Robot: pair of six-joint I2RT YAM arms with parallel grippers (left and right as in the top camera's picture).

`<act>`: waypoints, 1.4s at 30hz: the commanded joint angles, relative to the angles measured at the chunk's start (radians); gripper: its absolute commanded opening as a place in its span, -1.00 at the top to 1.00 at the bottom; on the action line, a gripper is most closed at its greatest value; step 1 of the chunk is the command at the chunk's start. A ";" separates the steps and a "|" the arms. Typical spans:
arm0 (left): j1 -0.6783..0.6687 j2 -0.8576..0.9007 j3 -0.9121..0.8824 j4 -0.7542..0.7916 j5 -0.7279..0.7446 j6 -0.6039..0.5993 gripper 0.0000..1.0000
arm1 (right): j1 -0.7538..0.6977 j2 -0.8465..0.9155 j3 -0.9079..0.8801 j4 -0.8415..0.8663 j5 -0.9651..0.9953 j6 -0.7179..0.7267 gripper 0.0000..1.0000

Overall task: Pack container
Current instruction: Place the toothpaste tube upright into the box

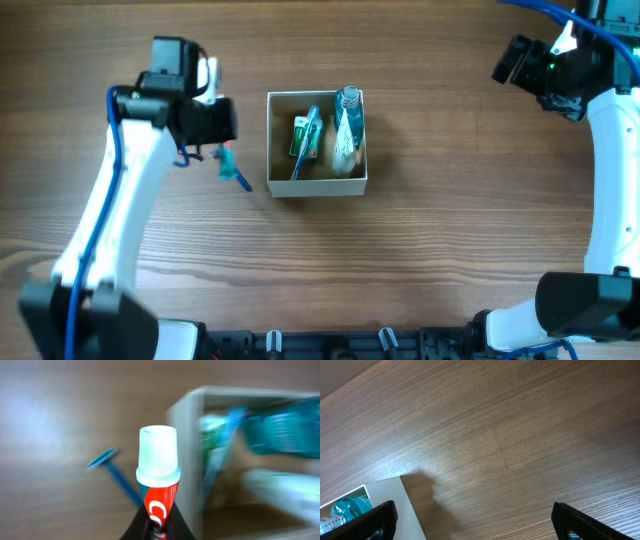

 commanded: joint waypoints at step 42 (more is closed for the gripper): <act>-0.182 -0.089 0.017 0.019 -0.238 -0.200 -0.05 | 0.001 0.001 0.015 0.000 -0.008 -0.002 -0.99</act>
